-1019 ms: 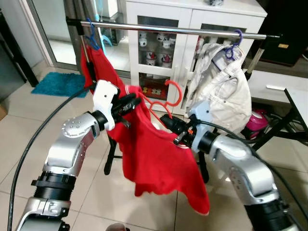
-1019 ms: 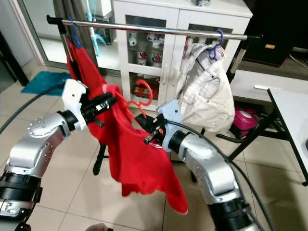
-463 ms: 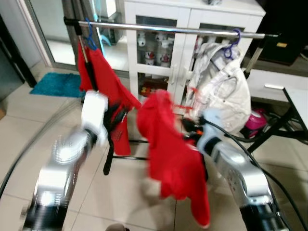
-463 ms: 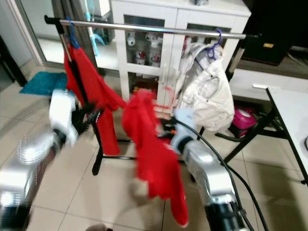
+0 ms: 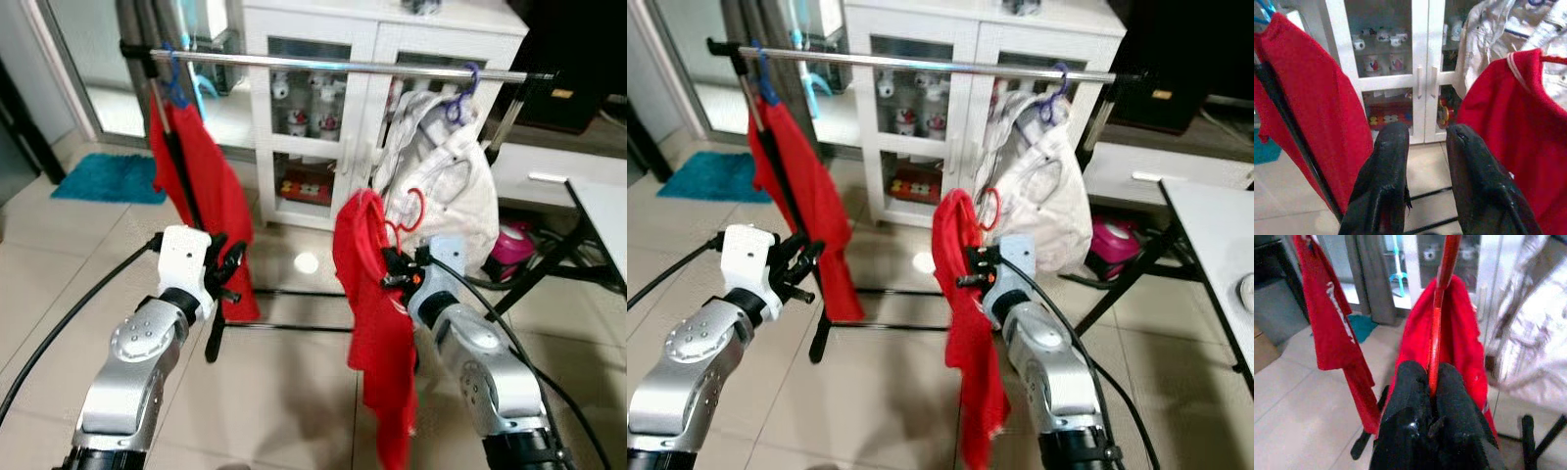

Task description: Hang hanger

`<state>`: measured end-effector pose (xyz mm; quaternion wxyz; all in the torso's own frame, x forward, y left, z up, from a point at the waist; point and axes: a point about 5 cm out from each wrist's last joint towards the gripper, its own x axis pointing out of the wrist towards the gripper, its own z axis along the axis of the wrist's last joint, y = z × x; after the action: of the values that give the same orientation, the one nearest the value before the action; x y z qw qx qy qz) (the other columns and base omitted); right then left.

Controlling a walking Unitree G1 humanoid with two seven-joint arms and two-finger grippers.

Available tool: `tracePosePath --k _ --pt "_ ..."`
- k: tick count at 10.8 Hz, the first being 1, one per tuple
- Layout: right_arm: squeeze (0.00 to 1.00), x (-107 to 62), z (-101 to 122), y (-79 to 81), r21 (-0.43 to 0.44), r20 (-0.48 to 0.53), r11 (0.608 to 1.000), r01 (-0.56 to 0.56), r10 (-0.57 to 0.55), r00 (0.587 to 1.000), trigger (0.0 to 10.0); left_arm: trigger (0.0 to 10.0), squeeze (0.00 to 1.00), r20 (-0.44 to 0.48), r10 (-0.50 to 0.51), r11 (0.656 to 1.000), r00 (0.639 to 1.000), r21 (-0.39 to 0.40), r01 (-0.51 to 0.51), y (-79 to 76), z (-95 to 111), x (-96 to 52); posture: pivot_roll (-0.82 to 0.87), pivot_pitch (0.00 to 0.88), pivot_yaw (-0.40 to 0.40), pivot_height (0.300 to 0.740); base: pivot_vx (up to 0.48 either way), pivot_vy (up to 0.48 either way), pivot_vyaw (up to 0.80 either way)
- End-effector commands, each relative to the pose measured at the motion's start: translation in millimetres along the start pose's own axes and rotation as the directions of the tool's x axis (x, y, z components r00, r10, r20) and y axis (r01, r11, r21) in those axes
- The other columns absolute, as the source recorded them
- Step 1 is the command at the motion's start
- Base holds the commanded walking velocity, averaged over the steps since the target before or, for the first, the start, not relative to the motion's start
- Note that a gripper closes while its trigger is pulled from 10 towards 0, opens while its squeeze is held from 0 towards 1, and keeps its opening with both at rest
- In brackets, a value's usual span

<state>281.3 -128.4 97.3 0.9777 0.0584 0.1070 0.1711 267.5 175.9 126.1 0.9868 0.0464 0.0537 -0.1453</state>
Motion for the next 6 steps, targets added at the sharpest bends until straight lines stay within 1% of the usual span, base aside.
tracePosePath --k 1,2,3,4,6 --pt "0.0 2.3 15.4 5.7 -0.041 0.069 0.998 -0.044 0.046 0.997 10.0 10.0 0.0 0.033 0.011 1.0 0.999 0.002 -0.011 0.5 7.2 0.3 0.05 0.0 -0.023 0.74 0.371 0.0 0.0" --pt "0.0 4.5 18.6 6.4 -0.053 0.08 0.998 -0.036 0.04 0.996 10.0 10.0 0.0 0.042 0.006 1.0 0.999 0.014 -0.007 -0.2 10.3 0.9 0.05 0.0 -0.028 0.74 0.382 0.0 0.8" --pt "0.0 5.3 19.8 5.9 -0.046 0.09 0.998 -0.029 0.033 0.995 10.0 10.0 0.0 0.038 0.002 0.999 0.999 0.031 -0.003 -0.4 10.7 1.3 0.05 0.0 -0.029 0.74 0.386 0.0 0.8" --pt "0.0 6.3 22.1 5.0 -0.032 0.109 0.999 -0.025 0.028 0.994 10.0 10.0 0.0 0.031 -0.002 0.998 1.0 0.057 0.0 -1.5 10.4 1.5 0.05 0.0 -0.028 0.74 0.386 0.0 0.0" --pt "0.0 9.0 25.5 8.5 -0.062 0.122 0.997 -0.053 0.06 0.991 10.0 10.0 0.0 0.034 -0.018 0.998 0.999 0.061 0.016 -5.2 10.4 1.6 0.05 0.0 -0.027 0.74 0.386 0.0 0.0"
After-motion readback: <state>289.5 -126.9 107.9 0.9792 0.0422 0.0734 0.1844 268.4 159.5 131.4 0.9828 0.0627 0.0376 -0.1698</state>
